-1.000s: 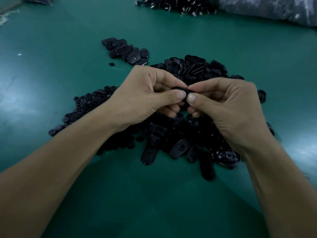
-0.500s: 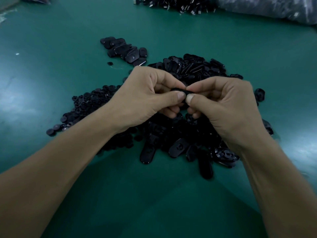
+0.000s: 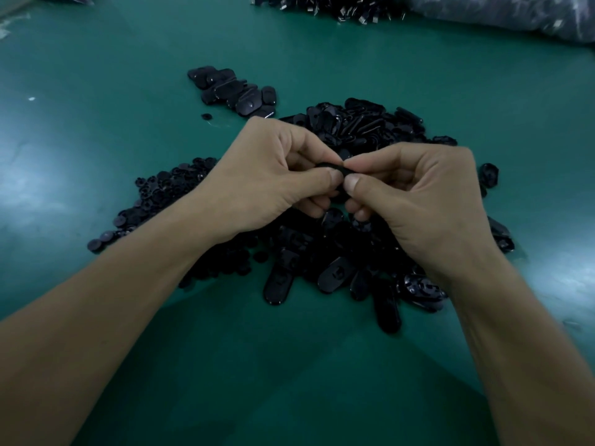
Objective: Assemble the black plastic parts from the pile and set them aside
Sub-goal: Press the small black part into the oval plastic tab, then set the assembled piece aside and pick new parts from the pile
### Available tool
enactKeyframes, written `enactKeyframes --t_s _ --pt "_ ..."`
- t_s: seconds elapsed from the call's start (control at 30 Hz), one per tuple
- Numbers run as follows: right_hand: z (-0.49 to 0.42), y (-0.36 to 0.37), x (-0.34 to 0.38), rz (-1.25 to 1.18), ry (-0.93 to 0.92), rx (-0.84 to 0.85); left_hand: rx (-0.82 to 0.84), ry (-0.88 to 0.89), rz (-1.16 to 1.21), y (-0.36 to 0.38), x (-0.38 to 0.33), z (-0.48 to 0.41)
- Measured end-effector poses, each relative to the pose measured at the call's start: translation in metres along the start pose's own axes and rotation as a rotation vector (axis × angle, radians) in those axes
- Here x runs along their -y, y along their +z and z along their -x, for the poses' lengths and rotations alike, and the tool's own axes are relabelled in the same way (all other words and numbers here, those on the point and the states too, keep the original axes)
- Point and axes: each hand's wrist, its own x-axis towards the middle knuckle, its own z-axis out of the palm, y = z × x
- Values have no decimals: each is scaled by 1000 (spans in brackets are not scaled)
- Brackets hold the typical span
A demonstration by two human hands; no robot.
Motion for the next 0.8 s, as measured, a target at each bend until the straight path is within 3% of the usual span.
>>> enactKeyframes --t_s 0.17,0.37,0.57,0.8 --pt "-1 1 -4 29 -16 -25 -52 14 -61 2 4 -1" --pt "0 5 -6 112 -86 -117 -212 132 -323 -3 5 -1" --pt "3 5 -10 450 -190 -267 -447 56 -219 -28 11 -20" --pt "4 0 -13 802 -130 -206 -683 -63 -354 -77 23 -64"
